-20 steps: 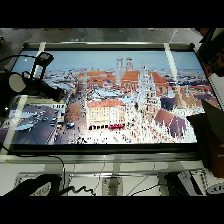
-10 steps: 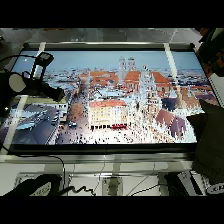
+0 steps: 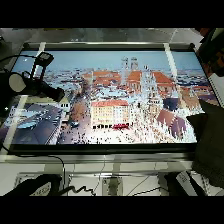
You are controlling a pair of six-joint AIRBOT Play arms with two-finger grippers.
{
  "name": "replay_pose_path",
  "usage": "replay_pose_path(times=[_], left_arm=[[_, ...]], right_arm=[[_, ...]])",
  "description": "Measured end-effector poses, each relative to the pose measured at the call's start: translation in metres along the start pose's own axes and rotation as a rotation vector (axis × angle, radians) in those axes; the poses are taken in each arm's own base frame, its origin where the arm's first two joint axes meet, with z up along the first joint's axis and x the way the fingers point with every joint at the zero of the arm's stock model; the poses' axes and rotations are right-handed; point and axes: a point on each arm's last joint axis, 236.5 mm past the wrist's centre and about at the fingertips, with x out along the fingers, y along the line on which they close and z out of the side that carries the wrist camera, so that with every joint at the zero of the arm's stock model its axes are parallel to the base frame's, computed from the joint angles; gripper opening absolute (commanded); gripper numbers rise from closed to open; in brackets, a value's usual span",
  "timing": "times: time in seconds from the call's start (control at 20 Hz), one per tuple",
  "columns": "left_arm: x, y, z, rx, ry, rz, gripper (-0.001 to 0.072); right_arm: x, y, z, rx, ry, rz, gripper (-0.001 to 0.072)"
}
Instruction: Fold the clothes and pants, and hang the long-sleeved shirts on hangers.
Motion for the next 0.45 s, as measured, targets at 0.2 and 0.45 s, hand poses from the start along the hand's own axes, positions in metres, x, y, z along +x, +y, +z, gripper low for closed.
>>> replay_pose_path(times=[0.2,0.45], left_arm=[[0.0,0.0,0.0,0.0,0.0,0.0,0.0689],[0.0,0.0,0.0,0.0,0.0,0.0,0.0689]], right_arm=[[0.015,0.08,-0.021,-0.424,-0.022,0.082,0.0027],[0.01,0.157,-0.05,-0.71,-0.101,0.211,0.0027]])
